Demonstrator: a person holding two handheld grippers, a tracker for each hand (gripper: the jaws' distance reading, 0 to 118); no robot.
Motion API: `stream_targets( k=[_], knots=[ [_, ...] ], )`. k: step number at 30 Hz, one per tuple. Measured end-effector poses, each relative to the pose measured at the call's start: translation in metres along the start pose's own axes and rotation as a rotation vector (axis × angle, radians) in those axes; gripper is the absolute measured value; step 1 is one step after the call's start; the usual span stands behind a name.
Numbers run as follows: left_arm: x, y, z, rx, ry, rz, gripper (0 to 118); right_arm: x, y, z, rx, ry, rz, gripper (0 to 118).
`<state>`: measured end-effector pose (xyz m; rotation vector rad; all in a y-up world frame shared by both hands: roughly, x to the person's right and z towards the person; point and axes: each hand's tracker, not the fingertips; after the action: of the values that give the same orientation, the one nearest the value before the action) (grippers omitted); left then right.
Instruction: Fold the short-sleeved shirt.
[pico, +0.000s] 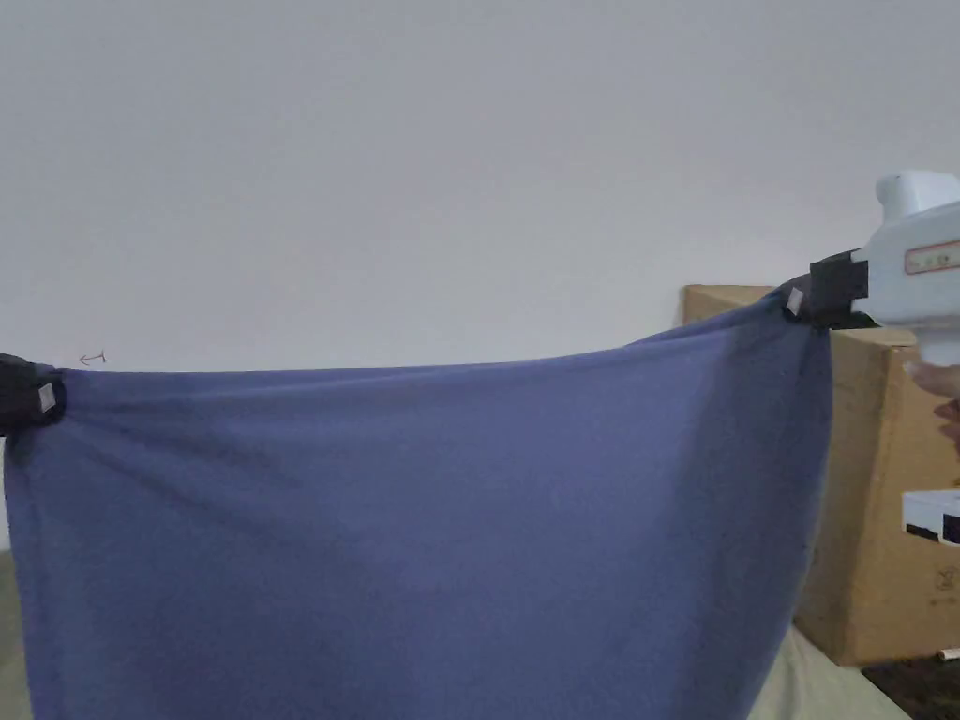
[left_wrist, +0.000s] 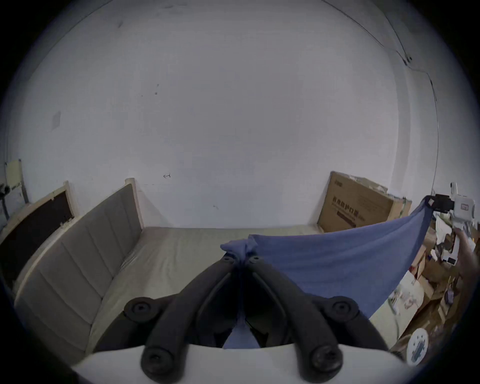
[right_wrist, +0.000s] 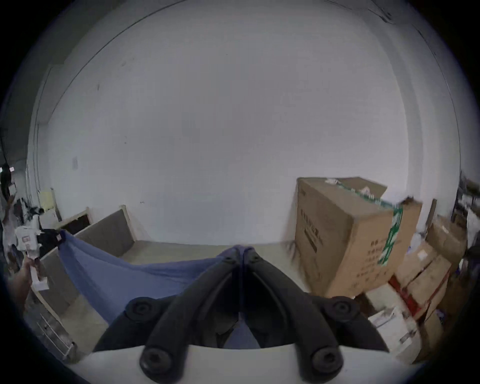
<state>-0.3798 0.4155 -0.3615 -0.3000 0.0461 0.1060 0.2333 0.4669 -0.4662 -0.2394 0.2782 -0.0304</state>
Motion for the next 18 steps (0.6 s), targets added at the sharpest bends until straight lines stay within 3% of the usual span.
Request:
stream_targets(
  k=[2, 12, 18],
  knots=[
    [-0.004, 0.011, -0.012, 0.0, -0.006, 0.036, 2, -0.01, 0.022, -0.015, 0.026, -0.019, 0.04, 0],
    [-0.02, 0.058, -0.11, 0.077, 0.048, 0.18, 2, -0.025, 0.094, -0.124, 0.07, -0.104, 0.054, 0],
    [-0.022, 0.086, -0.181, 0.126, 0.071, 0.169, 2, -0.025, 0.108, -0.193, 0.091, -0.157, 0.079, 0]
  ],
)
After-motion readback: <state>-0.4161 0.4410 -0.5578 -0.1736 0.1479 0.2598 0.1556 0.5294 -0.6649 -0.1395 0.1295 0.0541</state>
